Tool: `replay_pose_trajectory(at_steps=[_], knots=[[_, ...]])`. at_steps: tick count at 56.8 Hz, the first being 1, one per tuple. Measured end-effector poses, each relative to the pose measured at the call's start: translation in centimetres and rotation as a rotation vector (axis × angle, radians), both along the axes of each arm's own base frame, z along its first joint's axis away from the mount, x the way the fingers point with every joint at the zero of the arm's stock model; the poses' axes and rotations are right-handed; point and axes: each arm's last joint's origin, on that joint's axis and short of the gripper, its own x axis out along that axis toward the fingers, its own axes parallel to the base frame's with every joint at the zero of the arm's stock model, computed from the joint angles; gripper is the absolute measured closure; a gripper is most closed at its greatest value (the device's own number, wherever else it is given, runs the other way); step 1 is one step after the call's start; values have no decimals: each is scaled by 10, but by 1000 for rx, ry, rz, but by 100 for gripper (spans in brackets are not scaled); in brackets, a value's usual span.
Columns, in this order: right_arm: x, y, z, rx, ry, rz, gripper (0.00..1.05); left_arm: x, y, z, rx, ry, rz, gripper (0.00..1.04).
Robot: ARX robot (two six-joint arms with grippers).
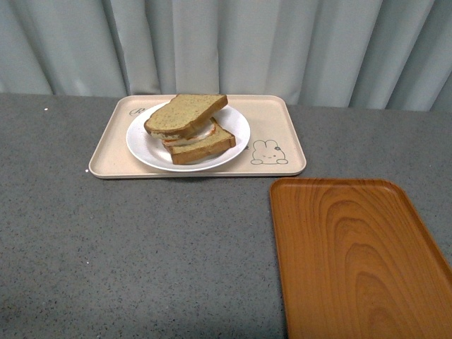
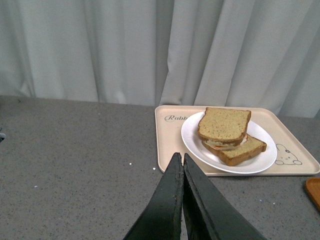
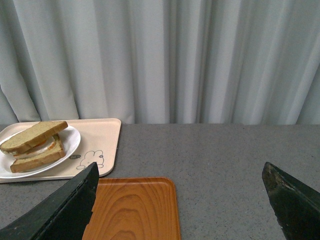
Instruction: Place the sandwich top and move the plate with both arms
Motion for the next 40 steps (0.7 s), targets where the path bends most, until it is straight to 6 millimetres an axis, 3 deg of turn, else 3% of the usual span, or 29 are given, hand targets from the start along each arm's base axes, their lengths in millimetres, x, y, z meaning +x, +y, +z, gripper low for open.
replay_pose_trajectory(at_steps=[40], knots=[[0, 0, 0, 0, 0, 0, 9, -27, 0, 8, 0, -26, 0, 101]])
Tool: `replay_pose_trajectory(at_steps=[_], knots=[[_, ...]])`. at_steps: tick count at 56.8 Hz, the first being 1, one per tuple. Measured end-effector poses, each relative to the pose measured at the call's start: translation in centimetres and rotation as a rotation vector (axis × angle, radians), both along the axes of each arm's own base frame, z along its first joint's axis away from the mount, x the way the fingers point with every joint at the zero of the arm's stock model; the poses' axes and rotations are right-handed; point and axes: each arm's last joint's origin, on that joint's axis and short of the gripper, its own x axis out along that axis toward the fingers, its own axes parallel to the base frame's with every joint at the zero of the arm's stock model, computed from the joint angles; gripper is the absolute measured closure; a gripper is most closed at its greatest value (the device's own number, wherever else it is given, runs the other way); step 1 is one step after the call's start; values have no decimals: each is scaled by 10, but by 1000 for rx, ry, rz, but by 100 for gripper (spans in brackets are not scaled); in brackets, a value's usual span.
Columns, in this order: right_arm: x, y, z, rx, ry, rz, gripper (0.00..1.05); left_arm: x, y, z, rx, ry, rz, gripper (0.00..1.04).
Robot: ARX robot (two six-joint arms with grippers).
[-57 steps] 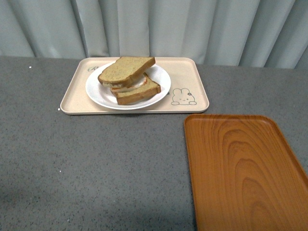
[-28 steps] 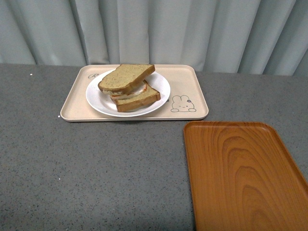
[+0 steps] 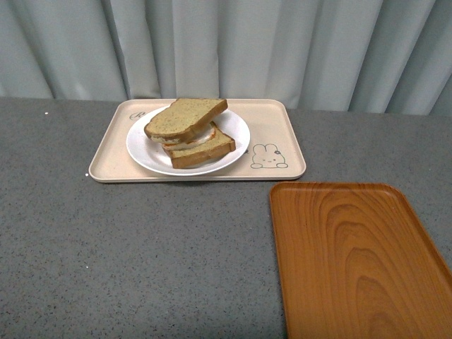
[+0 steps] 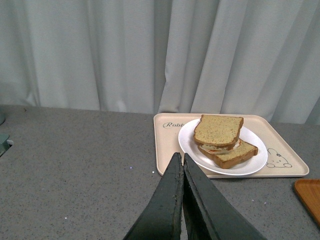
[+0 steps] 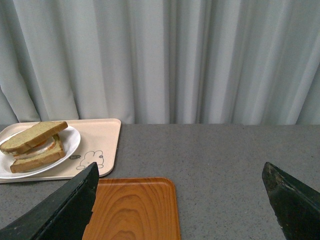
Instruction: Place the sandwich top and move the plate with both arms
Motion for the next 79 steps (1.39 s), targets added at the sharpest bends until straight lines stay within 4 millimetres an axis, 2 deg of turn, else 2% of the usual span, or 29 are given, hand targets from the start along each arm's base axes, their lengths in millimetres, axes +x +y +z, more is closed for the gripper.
replay_pose_trajectory(at_steps=[40, 46, 71, 79], knots=[[0, 0, 0, 0, 0, 0, 9, -20, 0, -3, 0, 6, 0, 100], [0, 0, 0, 0, 0, 0, 9, -21, 0, -3, 0, 6, 0, 78], [0, 0, 0, 0, 0, 0, 9, -21, 0, -3, 1, 6, 0, 5], [0, 0, 0, 0, 0, 0, 9, -21, 0, -3, 2, 6, 0, 6]])
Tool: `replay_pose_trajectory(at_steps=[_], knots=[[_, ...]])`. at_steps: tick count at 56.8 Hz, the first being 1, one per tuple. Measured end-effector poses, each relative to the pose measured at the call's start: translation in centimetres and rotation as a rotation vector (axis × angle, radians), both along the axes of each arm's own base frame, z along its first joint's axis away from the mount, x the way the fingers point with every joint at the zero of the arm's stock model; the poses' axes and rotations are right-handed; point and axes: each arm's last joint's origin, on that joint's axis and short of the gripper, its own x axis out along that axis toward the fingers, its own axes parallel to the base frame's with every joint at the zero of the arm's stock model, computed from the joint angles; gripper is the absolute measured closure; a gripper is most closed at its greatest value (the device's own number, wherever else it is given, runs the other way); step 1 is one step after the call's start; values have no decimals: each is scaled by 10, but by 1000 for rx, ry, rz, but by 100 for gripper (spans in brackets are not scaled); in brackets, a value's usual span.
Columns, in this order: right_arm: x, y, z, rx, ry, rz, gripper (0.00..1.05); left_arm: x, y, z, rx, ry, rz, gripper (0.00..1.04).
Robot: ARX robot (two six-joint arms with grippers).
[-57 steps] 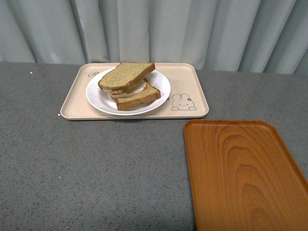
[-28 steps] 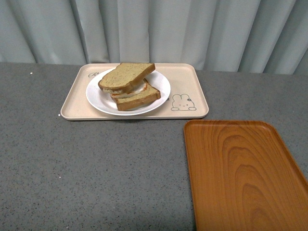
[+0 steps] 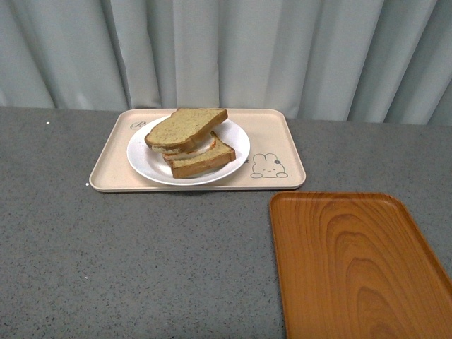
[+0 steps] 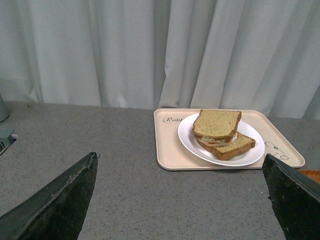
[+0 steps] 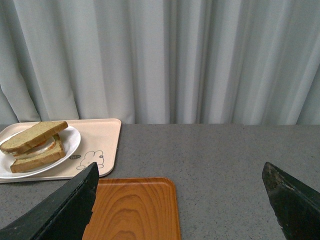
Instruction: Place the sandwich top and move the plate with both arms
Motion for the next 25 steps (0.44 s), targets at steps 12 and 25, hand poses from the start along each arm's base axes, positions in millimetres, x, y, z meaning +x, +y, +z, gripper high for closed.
replay_pose_trajectory(at_steps=[12, 25], knots=[[0, 0, 0, 0, 0, 0, 9, 0, 0, 0, 0, 0, 0, 6], [0, 0, 0, 0, 0, 0, 9, 0, 0, 0, 0, 0, 0, 6]])
